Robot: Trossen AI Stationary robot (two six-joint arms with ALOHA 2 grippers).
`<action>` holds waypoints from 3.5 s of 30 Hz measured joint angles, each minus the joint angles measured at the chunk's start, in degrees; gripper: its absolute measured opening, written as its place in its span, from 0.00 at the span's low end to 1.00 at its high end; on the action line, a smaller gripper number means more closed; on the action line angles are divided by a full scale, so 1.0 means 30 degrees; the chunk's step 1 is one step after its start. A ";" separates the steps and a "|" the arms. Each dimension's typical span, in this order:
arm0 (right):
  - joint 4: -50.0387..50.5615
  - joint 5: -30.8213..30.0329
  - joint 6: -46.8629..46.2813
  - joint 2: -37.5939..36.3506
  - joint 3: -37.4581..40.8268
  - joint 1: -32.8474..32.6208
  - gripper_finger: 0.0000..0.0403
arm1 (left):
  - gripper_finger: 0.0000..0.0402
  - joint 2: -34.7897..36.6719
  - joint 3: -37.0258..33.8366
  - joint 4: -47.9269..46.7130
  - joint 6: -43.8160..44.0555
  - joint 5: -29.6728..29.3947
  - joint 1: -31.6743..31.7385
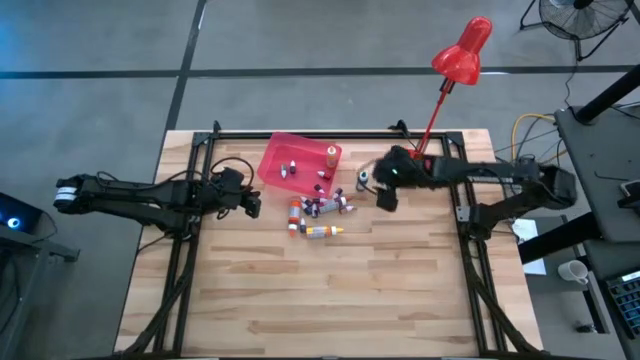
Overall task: Pick & Place food coloring
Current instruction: Put the big green food coloring bottle into the red bin
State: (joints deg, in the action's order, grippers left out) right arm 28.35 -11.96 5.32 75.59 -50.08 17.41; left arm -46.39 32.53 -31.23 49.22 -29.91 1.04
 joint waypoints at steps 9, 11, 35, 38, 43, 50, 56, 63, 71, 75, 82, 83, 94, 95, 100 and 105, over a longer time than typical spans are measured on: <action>0.6093 0.1454 0.2824 0.3882 -0.6319 0.0775 0.68 | 0.33 0.0000 0.0000 -0.0015 0.1391 0.0146 0.0000; 0.6668 0.1837 0.3913 0.4299 -0.6439 0.0785 0.67 | 0.33 0.0000 0.0000 -0.0013 0.1815 0.0146 0.0000; 0.5188 0.3542 0.7020 0.7141 -0.6533 0.2120 0.59 | 0.33 0.0000 0.0000 -0.0027 0.2054 -0.0437 0.0000; 0.5458 0.3558 0.6140 0.7362 -0.6786 0.2128 0.58 | 0.33 0.0000 0.0000 -0.0040 0.1519 -0.0277 0.0000; 0.5459 0.3588 0.5859 0.7366 -0.7435 0.2128 0.57 | 0.33 0.0000 0.0000 -0.0035 0.1462 -0.0452 0.0000; 0.5486 0.3642 0.5932 0.7460 -0.8008 0.2222 0.56 | 0.33 0.0000 0.0000 0.0002 0.1641 -0.1445 0.0000; 0.5918 0.3989 0.5908 0.8179 -0.7892 0.2215 0.56 | 0.33 0.0000 0.0000 -0.0005 0.1317 -0.1938 0.0015; 0.6012 0.3981 0.5932 0.8534 -0.8243 0.2215 0.55 | 0.33 0.0007 0.0000 -0.0035 0.1127 -0.2018 0.0029; 0.6830 0.3974 0.6501 0.8365 -0.8792 0.2215 0.52 | 0.33 0.0007 0.0000 -0.0042 0.1035 -0.2013 0.0029; 0.6889 0.3974 0.6726 0.8365 -0.8575 0.2212 0.50 | 0.33 0.0007 0.0000 -0.0075 0.1009 -0.2011 0.0036; 0.6894 0.3971 0.6726 0.8477 -0.8445 0.2208 0.44 | 0.33 0.0007 0.0000 -0.0282 0.0985 -0.2553 0.0036; 0.6899 0.3951 0.6731 0.8524 -0.8445 0.2208 0.43 | 0.33 0.0007 0.0000 -0.0287 0.0989 -0.2663 0.0036; 0.6810 0.3981 0.6742 0.8722 -0.8476 0.2201 0.34 | 0.33 0.0007 0.0000 -0.0304 0.0996 -0.2754 0.0036; 0.6844 0.3981 0.6755 0.8722 -0.8519 0.2201 0.34 | 0.33 0.0007 0.0000 -0.0304 0.0996 -0.2754 0.0038; 0.6690 0.3928 0.6932 0.8722 -0.8938 0.2208 0.37 | 0.33 0.0007 0.0000 -0.0304 0.1004 -0.2766 0.0036; 0.6429 0.3930 0.7302 0.8716 -0.9087 0.2215 0.39 | 0.33 0.0007 0.0000 -0.0319 0.1004 -0.2776 0.0051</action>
State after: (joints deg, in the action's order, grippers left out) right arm 47.64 -0.16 27.22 101.74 -77.34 24.05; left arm -46.37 32.53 -32.19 52.23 -38.24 1.19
